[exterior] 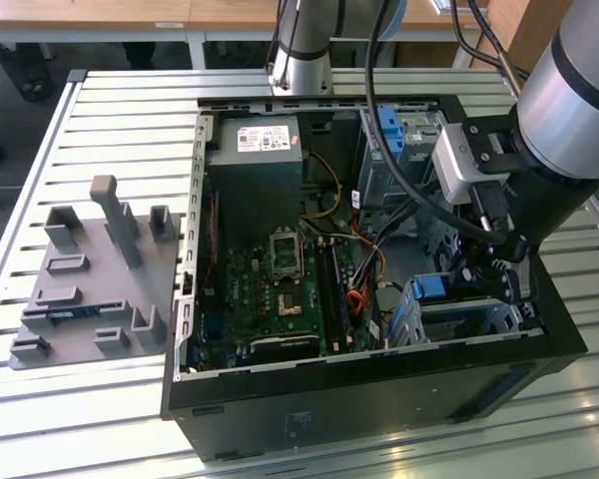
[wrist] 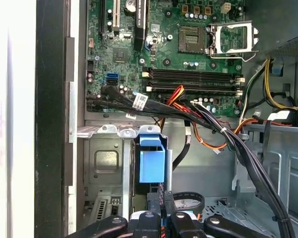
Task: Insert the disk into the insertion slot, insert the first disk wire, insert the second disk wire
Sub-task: 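Insert the second disk wire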
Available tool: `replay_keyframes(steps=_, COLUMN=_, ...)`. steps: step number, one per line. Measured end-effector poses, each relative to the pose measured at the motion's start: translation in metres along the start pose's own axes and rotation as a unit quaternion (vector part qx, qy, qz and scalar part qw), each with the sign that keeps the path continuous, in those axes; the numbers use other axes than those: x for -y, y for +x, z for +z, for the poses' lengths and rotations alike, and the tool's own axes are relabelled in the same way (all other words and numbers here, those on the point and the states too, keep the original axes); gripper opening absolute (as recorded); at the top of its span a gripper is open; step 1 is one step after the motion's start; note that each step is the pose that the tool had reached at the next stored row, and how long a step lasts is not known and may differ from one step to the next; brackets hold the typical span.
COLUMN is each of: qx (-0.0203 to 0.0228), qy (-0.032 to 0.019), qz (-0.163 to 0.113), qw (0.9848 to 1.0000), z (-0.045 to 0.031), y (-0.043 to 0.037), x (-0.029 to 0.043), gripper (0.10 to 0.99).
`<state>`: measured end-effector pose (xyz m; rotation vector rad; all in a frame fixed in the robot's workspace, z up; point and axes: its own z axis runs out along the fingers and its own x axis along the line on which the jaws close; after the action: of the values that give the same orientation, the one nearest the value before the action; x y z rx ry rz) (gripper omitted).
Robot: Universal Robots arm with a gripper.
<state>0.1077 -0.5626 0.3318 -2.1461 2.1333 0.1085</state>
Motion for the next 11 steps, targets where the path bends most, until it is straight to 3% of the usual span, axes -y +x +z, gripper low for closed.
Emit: replay_keyframes(steps=11, qx=0.0008, qy=0.0000, qz=0.000, qw=1.0000, z=0.0007, y=0.0018, x=0.0011, gripper=0.149)
